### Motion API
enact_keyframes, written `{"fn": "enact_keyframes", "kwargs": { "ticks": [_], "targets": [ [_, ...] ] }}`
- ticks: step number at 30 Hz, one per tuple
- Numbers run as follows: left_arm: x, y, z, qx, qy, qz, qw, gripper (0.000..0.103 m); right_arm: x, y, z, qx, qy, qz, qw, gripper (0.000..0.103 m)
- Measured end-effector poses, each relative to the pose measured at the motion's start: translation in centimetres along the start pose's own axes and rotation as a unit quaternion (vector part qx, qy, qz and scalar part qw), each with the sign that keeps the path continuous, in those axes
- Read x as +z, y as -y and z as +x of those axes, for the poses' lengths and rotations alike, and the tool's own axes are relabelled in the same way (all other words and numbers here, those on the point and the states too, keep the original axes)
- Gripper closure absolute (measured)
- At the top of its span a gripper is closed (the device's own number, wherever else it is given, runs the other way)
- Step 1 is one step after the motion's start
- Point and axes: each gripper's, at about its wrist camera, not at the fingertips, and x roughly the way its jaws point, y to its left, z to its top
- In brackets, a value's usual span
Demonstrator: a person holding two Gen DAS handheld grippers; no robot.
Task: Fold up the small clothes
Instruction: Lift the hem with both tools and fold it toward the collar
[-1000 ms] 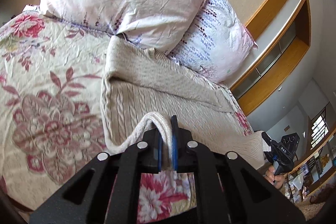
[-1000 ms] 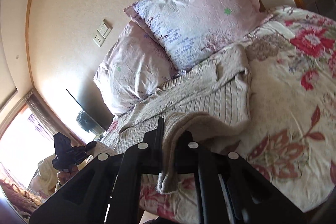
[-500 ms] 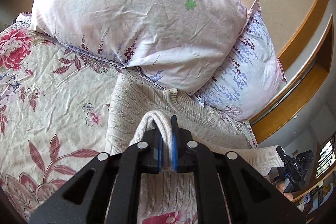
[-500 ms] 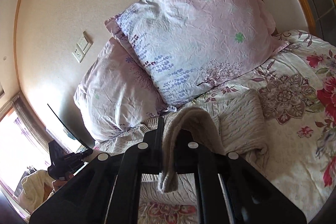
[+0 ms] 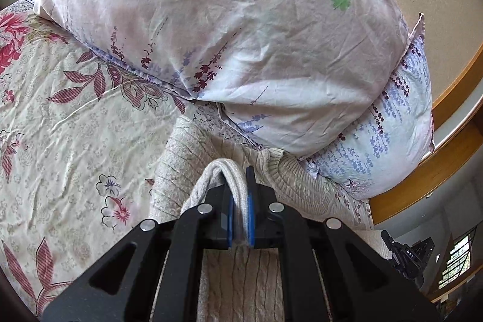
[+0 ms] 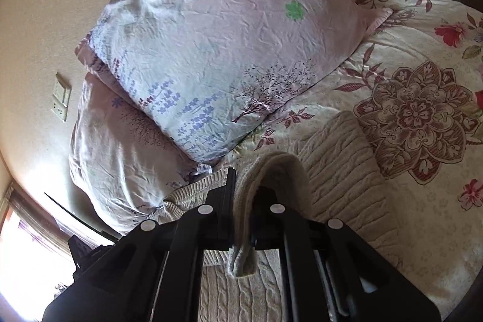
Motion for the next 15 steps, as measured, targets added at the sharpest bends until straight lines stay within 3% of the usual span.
{"fn": "enact_keyframes", "kwargs": {
  "ticks": [7,10,15],
  "targets": [
    [1.2,-1.5,2.8,-0.011,0.019,-0.067,0.9975,0.096,1.1,1.2,2.6,-0.004,0.035,0.102,0.994,0.096],
    [0.6,-2.4,3.7,-0.008,0.010,-0.074,0.9972,0.096,0.0,1.8,3.8,-0.015,0.046,0.088,0.995,0.096],
    [1.1,-1.3,3.6,-0.007,0.011,-0.039,0.9991,0.096,0.3,1.4,4.1,-0.018,0.042,0.066,0.997,0.096]
  ]
}}
